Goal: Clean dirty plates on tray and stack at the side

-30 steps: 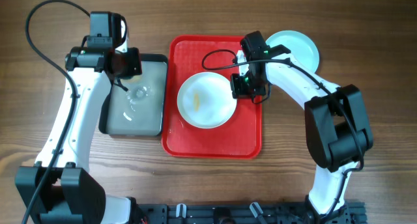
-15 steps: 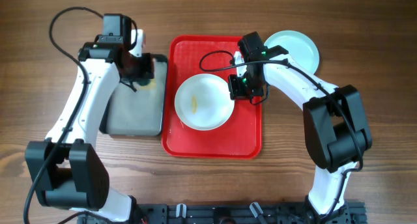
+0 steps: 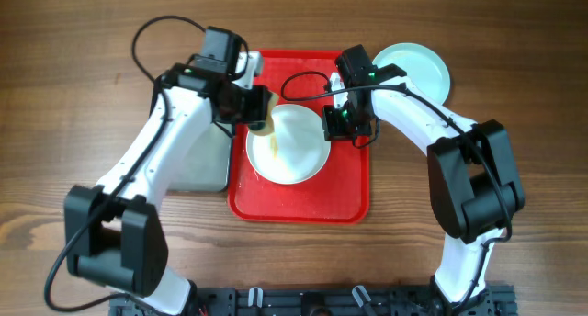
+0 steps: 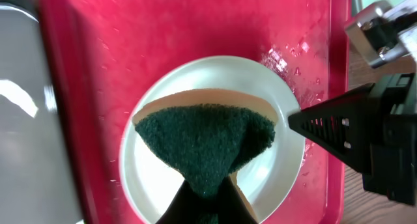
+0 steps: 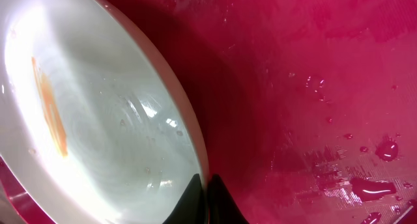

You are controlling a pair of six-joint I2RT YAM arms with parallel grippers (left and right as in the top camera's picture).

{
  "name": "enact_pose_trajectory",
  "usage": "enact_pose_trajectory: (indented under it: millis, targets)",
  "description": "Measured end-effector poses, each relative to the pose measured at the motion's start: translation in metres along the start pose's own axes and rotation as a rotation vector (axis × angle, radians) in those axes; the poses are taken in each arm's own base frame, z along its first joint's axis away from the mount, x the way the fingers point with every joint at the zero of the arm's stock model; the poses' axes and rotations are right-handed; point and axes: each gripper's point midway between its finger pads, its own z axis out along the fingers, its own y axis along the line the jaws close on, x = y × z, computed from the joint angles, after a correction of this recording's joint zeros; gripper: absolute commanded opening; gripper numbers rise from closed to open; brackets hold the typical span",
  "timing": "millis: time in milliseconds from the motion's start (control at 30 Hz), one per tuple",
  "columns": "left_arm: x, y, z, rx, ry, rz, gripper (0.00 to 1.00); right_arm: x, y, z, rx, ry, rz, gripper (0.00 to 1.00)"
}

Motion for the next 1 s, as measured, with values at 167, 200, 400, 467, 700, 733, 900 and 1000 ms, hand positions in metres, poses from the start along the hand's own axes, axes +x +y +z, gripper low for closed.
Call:
enact_pose_trajectory:
  millis: [167, 200, 400, 467, 700, 733, 900, 1000]
  targets:
    - [0.013, 0.001, 0.029, -0.091, 0.054, -0.043, 0.04, 0.000, 0.000, 0.000, 0.000, 0.000, 0.000, 0.06]
    - [0.015, 0.003, 0.033, -0.112, 0.061, -0.056, 0.04, 0.000, 0.000, 0.000, 0.000, 0.000, -0.001, 0.09]
    - [0.020, 0.012, 0.046, -0.196, 0.068, -0.105, 0.04, 0.000, 0.000, 0.000, 0.000, 0.000, -0.001, 0.13]
    - [0.022, 0.013, 0.051, -0.206, 0.079, -0.114, 0.04, 0.000, 0.000, 0.000, -0.001, 0.000, -0.001, 0.20]
    - [0.030, 0.021, 0.065, -0.233, 0.119, -0.123, 0.04, 0.000, 0.000, 0.000, 0.001, -0.001, -0.004, 0.13]
    - [0.030, 0.021, 0.065, -0.235, 0.120, -0.123, 0.04, 0.000, -0.001, 0.000, 0.004, -0.001, -0.004, 0.09]
    - [0.031, 0.022, 0.065, -0.238, 0.123, -0.123, 0.04, 0.005, -0.005, 0.006, 0.009, 0.006, -0.008, 0.04]
    - [0.032, 0.022, 0.066, -0.241, 0.128, -0.126, 0.04, 0.005, -0.005, 0.007, 0.008, -0.001, -0.010, 0.04]
